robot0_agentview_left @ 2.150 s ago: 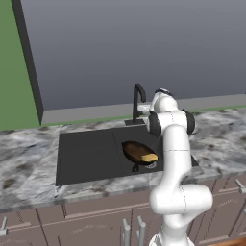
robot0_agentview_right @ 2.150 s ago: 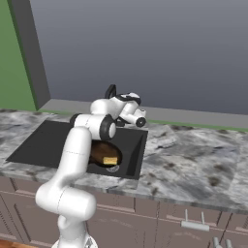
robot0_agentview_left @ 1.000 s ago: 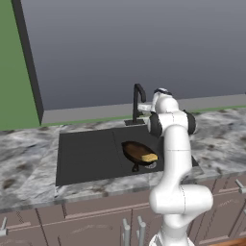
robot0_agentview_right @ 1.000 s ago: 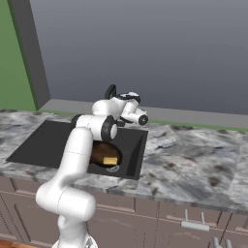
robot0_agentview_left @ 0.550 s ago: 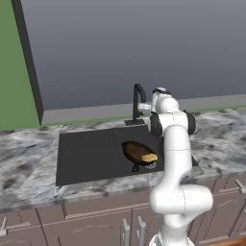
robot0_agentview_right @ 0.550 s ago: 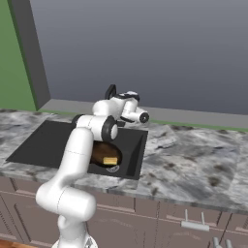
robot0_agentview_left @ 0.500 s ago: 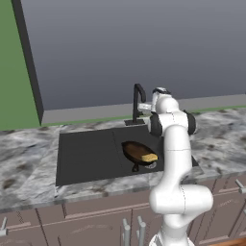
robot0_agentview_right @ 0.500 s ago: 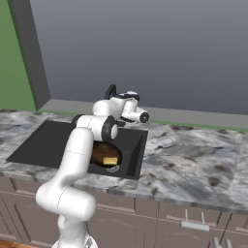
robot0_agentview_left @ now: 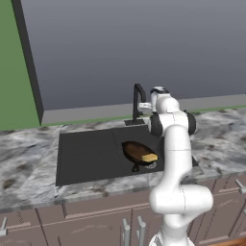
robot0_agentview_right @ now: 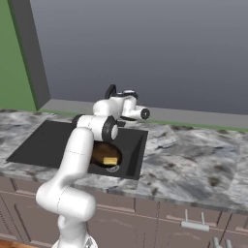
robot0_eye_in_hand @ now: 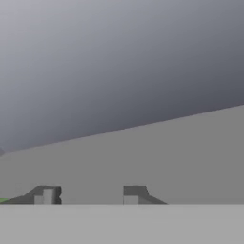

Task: Pick the pan and sponge and place them into the sink. Then turn on the water.

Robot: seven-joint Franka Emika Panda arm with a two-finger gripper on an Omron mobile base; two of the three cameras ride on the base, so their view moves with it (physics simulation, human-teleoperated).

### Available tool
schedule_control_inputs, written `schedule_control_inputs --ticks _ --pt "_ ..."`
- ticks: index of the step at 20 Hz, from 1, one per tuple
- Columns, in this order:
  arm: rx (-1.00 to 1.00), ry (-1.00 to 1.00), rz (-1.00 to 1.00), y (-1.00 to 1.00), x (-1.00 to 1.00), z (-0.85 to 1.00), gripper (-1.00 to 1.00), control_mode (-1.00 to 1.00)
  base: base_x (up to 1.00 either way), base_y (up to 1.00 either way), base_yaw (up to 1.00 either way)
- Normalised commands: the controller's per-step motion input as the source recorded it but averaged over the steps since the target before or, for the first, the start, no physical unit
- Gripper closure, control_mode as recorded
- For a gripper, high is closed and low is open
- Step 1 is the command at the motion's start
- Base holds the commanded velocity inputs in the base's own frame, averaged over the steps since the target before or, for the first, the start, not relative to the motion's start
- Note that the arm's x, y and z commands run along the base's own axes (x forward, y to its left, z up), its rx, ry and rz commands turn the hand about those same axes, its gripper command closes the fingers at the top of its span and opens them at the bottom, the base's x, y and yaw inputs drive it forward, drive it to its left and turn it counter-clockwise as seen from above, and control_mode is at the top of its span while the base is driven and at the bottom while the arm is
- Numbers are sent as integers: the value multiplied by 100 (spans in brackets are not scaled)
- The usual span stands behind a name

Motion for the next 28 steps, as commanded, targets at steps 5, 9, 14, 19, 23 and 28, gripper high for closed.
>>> schedule_control_inputs --ticks 5,9,14,19,23,28 --pt "0 13 -1 -41 -5 -25 100 -100 0 0 0" --pt "0 11 -2 -49 -9 -25 100 -100 0 0 0" --pt "0 9 -2 -56 -13 -25 100 -100 0 0 0" --pt "0 8 -3 -61 -14 -29 100 -100 0 0 0" --pt "1 7 -4 -61 -14 -34 100 -100 0 0 0" --pt "1 6 -4 -59 -12 -36 100 -100 0 0 0"
